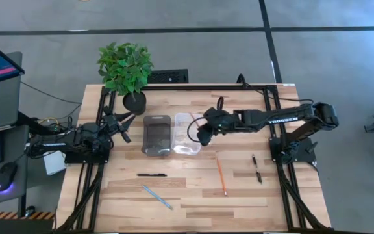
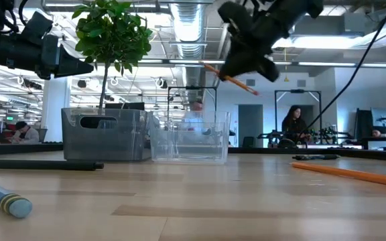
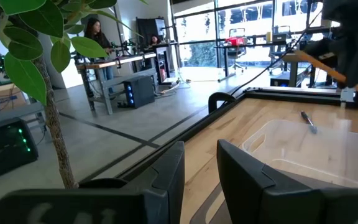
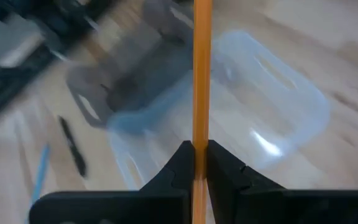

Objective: Sort pens & pencils
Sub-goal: Put the right yellow pencil into the white bin

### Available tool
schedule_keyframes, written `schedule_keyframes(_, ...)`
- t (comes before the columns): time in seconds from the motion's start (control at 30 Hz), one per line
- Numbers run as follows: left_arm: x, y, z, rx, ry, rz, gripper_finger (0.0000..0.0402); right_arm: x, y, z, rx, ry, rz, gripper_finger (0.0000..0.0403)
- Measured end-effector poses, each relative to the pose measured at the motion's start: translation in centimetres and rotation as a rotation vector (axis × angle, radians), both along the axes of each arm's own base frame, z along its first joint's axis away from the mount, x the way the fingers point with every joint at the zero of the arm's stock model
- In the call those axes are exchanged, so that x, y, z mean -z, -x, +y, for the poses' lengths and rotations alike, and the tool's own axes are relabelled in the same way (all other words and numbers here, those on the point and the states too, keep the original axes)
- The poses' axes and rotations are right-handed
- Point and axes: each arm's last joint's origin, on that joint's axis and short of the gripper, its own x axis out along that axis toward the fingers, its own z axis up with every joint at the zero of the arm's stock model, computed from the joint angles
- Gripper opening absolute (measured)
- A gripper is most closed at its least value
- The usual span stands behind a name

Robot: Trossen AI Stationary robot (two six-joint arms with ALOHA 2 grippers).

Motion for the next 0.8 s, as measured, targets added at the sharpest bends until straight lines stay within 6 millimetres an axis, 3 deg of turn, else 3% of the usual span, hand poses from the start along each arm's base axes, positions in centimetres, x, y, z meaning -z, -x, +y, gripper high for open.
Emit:
schedule_keyframes(0.1,0.0,0.0,0.0,0.000,0.000,0.000,0.0086,-0.1,-0.3,-0.3,-0.002,0.015,-0.030,0.0047)
schedule_keyframes(0.23,0.0,0.0,0.0,0.000,0.000,0.000,0.0086,1.5,-1.4,-0.6,0.005,0.015,-0.019,0.0047)
schedule_keyframes(0.33,0.0,0.0,0.0,-0.001,0.000,0.003,0.0086,2.2,-3.3,-0.8,-0.019,-0.003,-0.088,0.0047)
schedule_keyframes(0.47,0.1,-0.1,0.0,-0.007,0.001,0.018,0.0086,4.4,-4.7,-1.0,-0.036,-0.033,0.002,0.0047)
schedule_keyframes(0.63,0.3,-0.3,0.0,-0.008,0.002,0.047,0.0086,5.5,-6.4,-1.4,-0.057,-0.065,0.028,0.0047)
schedule_keyframes(0.8,0.5,-0.4,0.1,-0.009,0.003,0.066,0.0086,5.9,-6.5,-1.8,-0.038,-0.074,0.078,0.0047)
